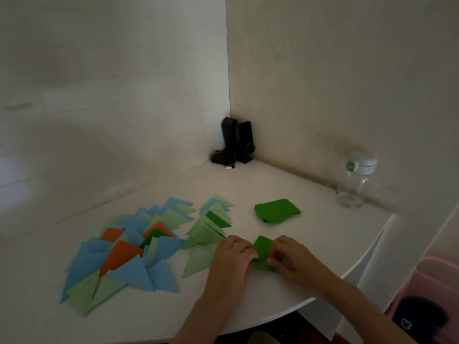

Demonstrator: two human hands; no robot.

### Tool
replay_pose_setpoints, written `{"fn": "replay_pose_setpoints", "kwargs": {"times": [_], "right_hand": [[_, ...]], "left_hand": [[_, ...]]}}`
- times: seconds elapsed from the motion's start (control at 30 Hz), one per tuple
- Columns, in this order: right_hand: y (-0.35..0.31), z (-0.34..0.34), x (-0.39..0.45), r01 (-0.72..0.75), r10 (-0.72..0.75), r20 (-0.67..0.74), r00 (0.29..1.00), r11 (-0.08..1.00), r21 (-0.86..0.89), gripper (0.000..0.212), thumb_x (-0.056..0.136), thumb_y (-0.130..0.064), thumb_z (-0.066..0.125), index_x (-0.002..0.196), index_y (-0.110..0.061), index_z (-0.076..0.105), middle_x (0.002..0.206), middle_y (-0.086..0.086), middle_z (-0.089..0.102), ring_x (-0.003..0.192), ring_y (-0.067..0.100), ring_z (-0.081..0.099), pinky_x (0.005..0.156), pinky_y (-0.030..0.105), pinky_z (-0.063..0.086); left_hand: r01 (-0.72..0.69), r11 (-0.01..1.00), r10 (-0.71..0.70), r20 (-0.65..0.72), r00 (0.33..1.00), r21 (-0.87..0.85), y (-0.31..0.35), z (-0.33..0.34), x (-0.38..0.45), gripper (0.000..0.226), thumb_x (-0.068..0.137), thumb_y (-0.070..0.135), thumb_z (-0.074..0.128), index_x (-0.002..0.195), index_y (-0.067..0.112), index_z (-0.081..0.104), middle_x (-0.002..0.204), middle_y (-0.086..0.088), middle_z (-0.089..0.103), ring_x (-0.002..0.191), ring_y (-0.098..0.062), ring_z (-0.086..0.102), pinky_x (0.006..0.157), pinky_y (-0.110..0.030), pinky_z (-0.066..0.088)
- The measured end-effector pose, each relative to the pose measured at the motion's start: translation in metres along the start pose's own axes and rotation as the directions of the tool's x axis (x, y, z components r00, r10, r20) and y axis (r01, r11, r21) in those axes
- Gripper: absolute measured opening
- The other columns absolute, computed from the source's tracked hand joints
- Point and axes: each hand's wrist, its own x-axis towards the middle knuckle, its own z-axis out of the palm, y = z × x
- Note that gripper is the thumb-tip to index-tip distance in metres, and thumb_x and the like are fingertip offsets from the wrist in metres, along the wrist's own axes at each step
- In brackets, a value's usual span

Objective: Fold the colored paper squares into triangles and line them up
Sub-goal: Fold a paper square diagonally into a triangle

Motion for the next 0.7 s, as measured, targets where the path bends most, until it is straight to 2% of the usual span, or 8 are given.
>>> {"fn": "replay_pose_setpoints", "kwargs": {"times": [0.07,0.17,0.33,0.43,0.57,0.7], "right_hand": [[0.003,0.002,-0.002,0.001,-0.003,-0.02,1.0,0.998,-0.064,0.028,0.079,-0.054,0.044,0.088,-0.031,0.059,0.095,-0.016,0.052,0.088,0.003,0.049,0.076,0.031,0.042],[0.002,-0.001,-0.006,0.033,-0.031,-0.083,0.996,0.999,0.022,0.021,0.083,-0.047,0.05,0.086,-0.03,0.062,0.09,-0.017,0.057,0.082,0.0,0.055,0.071,0.034,0.048],[0.0,-0.005,-0.017,0.081,-0.068,-0.128,0.989,0.992,0.099,0.023,0.088,-0.041,0.052,0.086,-0.024,0.068,0.093,-0.015,0.061,0.082,-0.002,0.059,0.071,0.027,0.05],[0.001,0.004,-0.021,0.04,-0.032,-0.169,0.985,0.998,0.04,0.018,0.08,-0.046,0.061,0.081,-0.029,0.066,0.097,-0.021,0.057,0.088,-0.005,0.057,0.074,0.03,0.049],[0.001,0.014,-0.017,-0.039,0.036,-0.257,0.966,0.999,-0.009,0.03,0.075,-0.057,0.059,0.075,-0.028,0.066,0.094,-0.021,0.053,0.085,-0.003,0.055,0.07,0.034,0.049],[-0.002,0.018,-0.01,-0.125,0.116,-0.315,0.942,0.992,-0.006,0.042,0.075,-0.059,0.051,0.067,-0.021,0.068,0.089,-0.013,0.054,0.08,0.006,0.056,0.07,0.038,0.051]], "left_hand": [[-0.002,0.998,0.003,-0.01,1.0,0.057,0.002,0.0,-0.003,0.016,0.08,0.024,0.05,0.075,0.025,0.066,0.08,0.012,0.064,0.084,-0.011,0.052,0.076,-0.026,0.034],[0.018,0.996,-0.014,-0.039,0.999,0.091,0.001,0.002,-0.006,0.009,0.079,0.025,0.059,0.071,0.026,0.063,0.073,0.012,0.061,0.078,-0.011,0.053,0.076,-0.027,0.033],[0.083,0.995,-0.084,0.009,0.996,0.059,0.005,0.002,-0.004,0.017,0.081,0.034,0.051,0.073,0.028,0.065,0.069,0.013,0.058,0.075,-0.011,0.052,0.073,-0.028,0.032],[0.161,0.987,-0.161,0.024,0.987,-0.022,0.006,0.003,-0.003,0.004,0.077,0.033,0.062,0.077,0.03,0.064,0.071,0.014,0.058,0.074,-0.009,0.049,0.071,-0.027,0.034],[0.301,0.941,-0.3,0.03,0.953,-0.156,0.004,0.003,-0.002,0.02,0.073,0.03,0.072,0.09,0.031,0.062,0.075,0.019,0.056,0.075,-0.004,0.049,0.072,-0.027,0.037],[0.357,0.905,-0.358,0.037,0.933,-0.231,0.004,0.003,-0.001,0.021,0.075,0.033,0.071,0.092,0.034,0.059,0.072,0.021,0.055,0.077,-0.004,0.052,0.073,-0.035,0.046]]}}
